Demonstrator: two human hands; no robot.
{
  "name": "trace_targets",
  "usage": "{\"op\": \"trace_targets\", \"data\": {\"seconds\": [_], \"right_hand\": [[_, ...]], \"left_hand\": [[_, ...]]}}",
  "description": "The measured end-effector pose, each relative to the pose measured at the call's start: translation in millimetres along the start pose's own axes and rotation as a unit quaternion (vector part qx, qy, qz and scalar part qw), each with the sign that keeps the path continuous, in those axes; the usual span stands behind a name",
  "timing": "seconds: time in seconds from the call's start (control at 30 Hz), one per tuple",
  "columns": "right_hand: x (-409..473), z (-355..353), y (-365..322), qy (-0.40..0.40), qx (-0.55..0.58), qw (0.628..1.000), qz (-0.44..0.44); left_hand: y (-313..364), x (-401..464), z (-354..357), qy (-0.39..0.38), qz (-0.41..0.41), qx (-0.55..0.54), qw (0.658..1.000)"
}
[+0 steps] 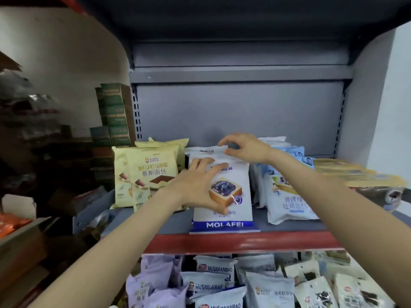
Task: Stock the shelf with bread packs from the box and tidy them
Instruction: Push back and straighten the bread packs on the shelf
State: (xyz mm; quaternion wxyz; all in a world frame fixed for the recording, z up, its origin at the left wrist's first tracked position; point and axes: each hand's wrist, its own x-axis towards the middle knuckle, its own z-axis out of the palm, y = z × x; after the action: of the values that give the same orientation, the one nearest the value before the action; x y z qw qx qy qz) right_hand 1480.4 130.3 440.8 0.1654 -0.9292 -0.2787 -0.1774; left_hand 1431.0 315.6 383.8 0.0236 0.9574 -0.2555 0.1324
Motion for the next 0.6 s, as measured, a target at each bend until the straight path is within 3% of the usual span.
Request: {"op": "trace_targets", "data": {"seconds": [0.27,0.6], "right_hand": [[52,10,11,-0.193,-0.144,0.968,0.067],[66,14,16,-0.194,-0.094,0.975,0.049]], "left_hand": [[-2,1,-1,-0.005,0.039,0.013,0.999],[-6,3,1,0.026,0.053,0.006,0.998]]}}
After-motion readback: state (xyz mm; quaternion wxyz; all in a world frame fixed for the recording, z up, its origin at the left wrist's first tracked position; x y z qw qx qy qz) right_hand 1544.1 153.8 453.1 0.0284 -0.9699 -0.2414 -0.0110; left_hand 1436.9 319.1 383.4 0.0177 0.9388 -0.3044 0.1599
